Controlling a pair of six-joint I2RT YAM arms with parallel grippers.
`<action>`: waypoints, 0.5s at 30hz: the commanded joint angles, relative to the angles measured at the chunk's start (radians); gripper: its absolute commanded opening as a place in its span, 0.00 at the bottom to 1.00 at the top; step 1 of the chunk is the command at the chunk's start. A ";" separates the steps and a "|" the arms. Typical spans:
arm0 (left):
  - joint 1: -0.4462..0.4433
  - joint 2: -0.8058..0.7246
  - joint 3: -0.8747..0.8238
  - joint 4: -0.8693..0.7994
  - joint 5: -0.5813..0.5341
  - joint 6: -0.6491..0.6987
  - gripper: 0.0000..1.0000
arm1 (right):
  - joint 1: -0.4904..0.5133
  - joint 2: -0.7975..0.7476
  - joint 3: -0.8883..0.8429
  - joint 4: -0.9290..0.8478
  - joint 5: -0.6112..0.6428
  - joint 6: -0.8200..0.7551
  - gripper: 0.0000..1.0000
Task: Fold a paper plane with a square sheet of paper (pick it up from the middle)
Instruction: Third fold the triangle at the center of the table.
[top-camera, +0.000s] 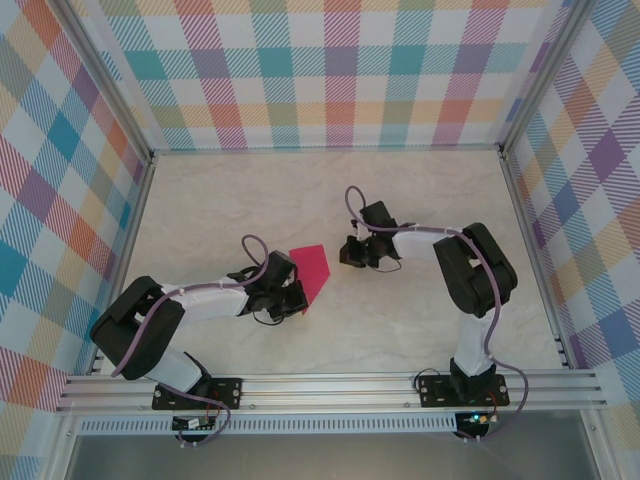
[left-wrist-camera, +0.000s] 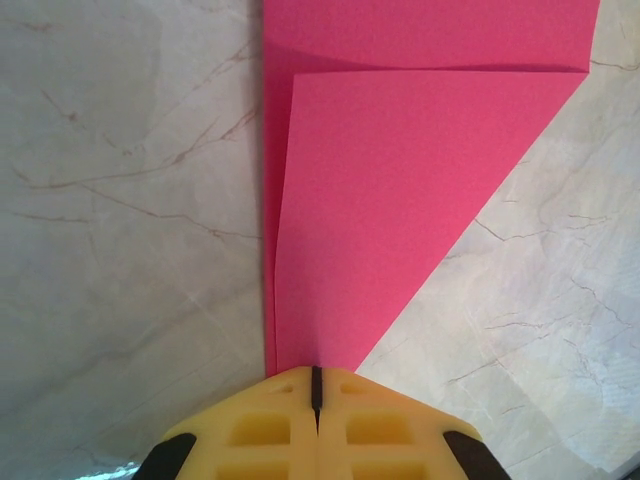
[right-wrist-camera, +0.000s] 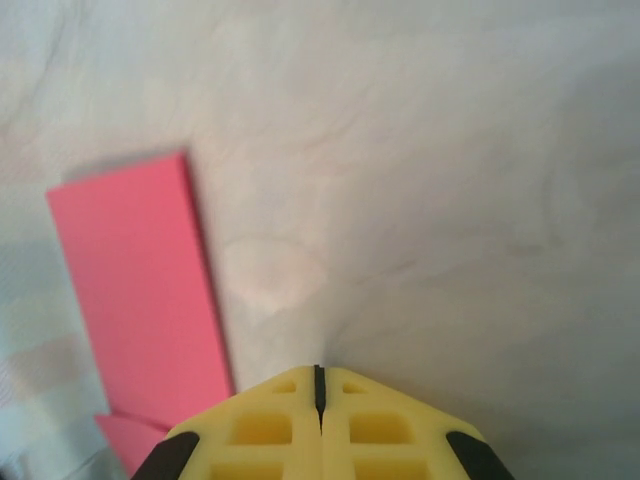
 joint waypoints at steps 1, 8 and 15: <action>-0.012 -0.034 0.006 -0.151 -0.046 0.032 0.00 | -0.003 -0.121 0.012 -0.055 0.062 -0.060 0.04; -0.010 -0.161 0.104 -0.257 -0.145 0.075 0.31 | -0.002 -0.292 -0.115 -0.052 0.033 -0.035 0.48; 0.009 -0.122 0.144 -0.206 -0.243 0.089 0.38 | -0.003 -0.328 -0.200 0.026 -0.107 0.079 0.67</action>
